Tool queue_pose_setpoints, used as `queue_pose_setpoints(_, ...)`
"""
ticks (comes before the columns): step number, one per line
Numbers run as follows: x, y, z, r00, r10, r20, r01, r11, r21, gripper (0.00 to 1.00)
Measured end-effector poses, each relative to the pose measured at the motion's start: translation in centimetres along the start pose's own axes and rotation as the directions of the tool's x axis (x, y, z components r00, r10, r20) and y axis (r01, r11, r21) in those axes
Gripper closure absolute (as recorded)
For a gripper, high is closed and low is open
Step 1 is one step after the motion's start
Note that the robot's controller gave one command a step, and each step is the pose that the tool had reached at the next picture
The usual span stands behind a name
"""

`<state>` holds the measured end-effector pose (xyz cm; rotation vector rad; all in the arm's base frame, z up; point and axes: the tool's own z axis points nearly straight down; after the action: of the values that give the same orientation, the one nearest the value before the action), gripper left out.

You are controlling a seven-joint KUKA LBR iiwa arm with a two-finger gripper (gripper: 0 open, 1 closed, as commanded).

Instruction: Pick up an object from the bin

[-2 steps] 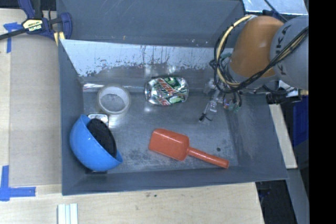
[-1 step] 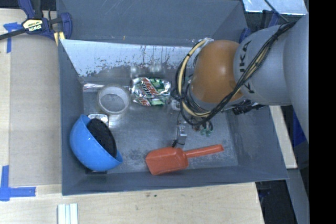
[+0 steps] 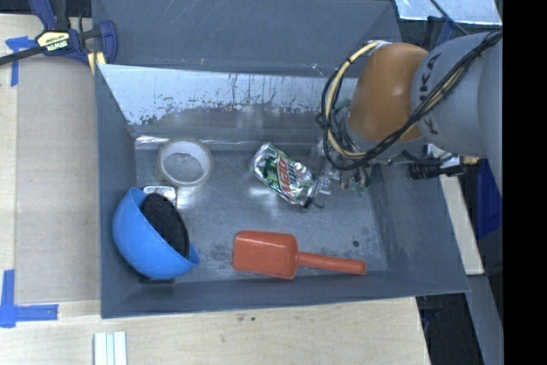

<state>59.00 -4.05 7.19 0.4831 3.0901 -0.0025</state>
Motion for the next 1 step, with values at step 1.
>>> queue_pose_setpoints(1, 1.05, -3.1, 0.09, 0.984, -0.176, -0.013, 0.176, 0.984, -0.006, 0.0)
